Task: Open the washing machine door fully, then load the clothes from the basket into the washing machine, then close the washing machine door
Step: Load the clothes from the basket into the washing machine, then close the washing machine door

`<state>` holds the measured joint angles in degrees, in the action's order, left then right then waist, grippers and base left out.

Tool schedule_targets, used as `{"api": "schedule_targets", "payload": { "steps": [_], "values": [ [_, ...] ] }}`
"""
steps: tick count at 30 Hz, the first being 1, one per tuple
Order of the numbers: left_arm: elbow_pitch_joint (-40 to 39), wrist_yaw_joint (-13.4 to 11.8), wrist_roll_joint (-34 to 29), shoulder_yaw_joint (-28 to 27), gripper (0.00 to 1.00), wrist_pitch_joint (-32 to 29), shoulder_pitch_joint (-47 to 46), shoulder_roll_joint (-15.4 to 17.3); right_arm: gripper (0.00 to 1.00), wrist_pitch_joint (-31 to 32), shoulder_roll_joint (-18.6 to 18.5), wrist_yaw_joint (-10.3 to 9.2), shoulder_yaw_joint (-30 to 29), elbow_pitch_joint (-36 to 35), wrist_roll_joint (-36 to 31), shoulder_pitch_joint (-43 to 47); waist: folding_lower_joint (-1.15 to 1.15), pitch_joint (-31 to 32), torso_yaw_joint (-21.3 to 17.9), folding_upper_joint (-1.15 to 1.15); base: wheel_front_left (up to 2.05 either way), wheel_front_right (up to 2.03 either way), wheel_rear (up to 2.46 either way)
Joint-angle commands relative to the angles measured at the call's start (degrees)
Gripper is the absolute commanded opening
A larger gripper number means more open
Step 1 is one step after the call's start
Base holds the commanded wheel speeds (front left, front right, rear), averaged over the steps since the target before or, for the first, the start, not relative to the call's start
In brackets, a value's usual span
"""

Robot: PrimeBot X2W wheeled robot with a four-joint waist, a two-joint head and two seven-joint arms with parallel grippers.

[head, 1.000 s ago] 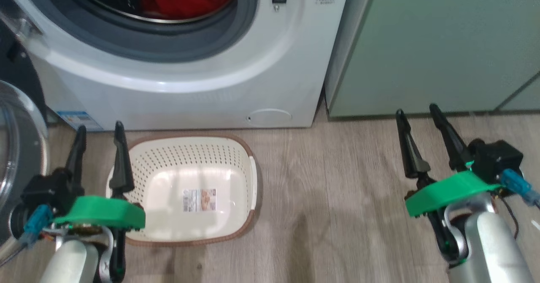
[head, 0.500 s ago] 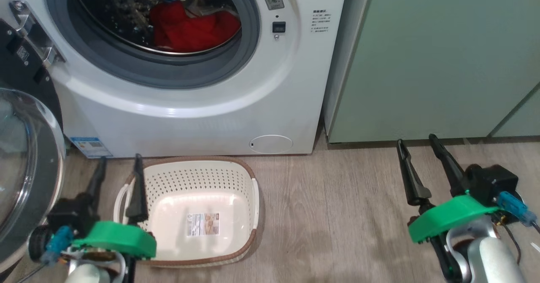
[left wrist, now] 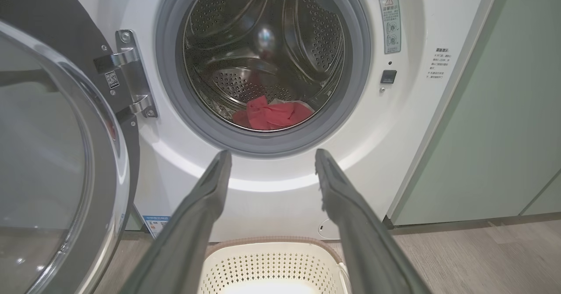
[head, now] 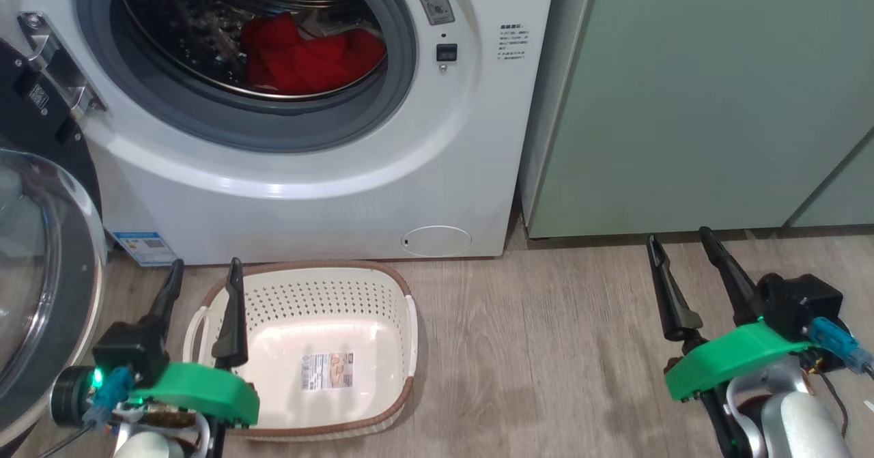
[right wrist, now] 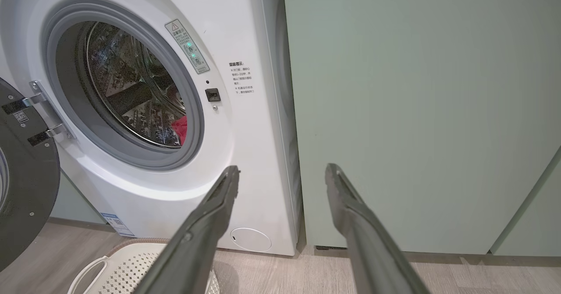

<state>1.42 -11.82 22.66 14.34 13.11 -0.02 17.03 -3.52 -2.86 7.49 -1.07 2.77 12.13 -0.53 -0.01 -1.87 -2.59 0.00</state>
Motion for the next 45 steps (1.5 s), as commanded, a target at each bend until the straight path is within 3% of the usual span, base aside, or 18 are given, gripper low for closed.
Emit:
{"api": "schedule_targets", "payload": {
  "steps": [1, 27, 45],
  "values": [
    [-1.77, -0.54, -0.44, -2.11, 1.0, -0.02, -1.84, 1.54, 1.0, -0.01, -0.01, 0.0, 1.19, -2.32, -0.29, -1.29, 0.01, 0.06, -0.01, 0.0, 0.0, 0.0, 0.0],
    [-1.33, -1.07, -0.09, -1.23, 1.0, -0.68, -2.14, 2.21, 1.0, -0.21, -0.01, 0.0, 1.26, -2.08, -0.08, -1.5, 0.01, 0.23, -0.15, 0.0, -0.04, 0.04, 0.0],
    [-1.69, -0.86, 0.54, -0.63, 1.0, -0.95, -2.22, 2.72, 1.0, -0.25, -0.01, 0.0, 1.2, -2.19, 0.42, -1.34, 0.01, 0.2, 0.01, 0.0, -1.56, 1.56, 0.0]
  ]
}}
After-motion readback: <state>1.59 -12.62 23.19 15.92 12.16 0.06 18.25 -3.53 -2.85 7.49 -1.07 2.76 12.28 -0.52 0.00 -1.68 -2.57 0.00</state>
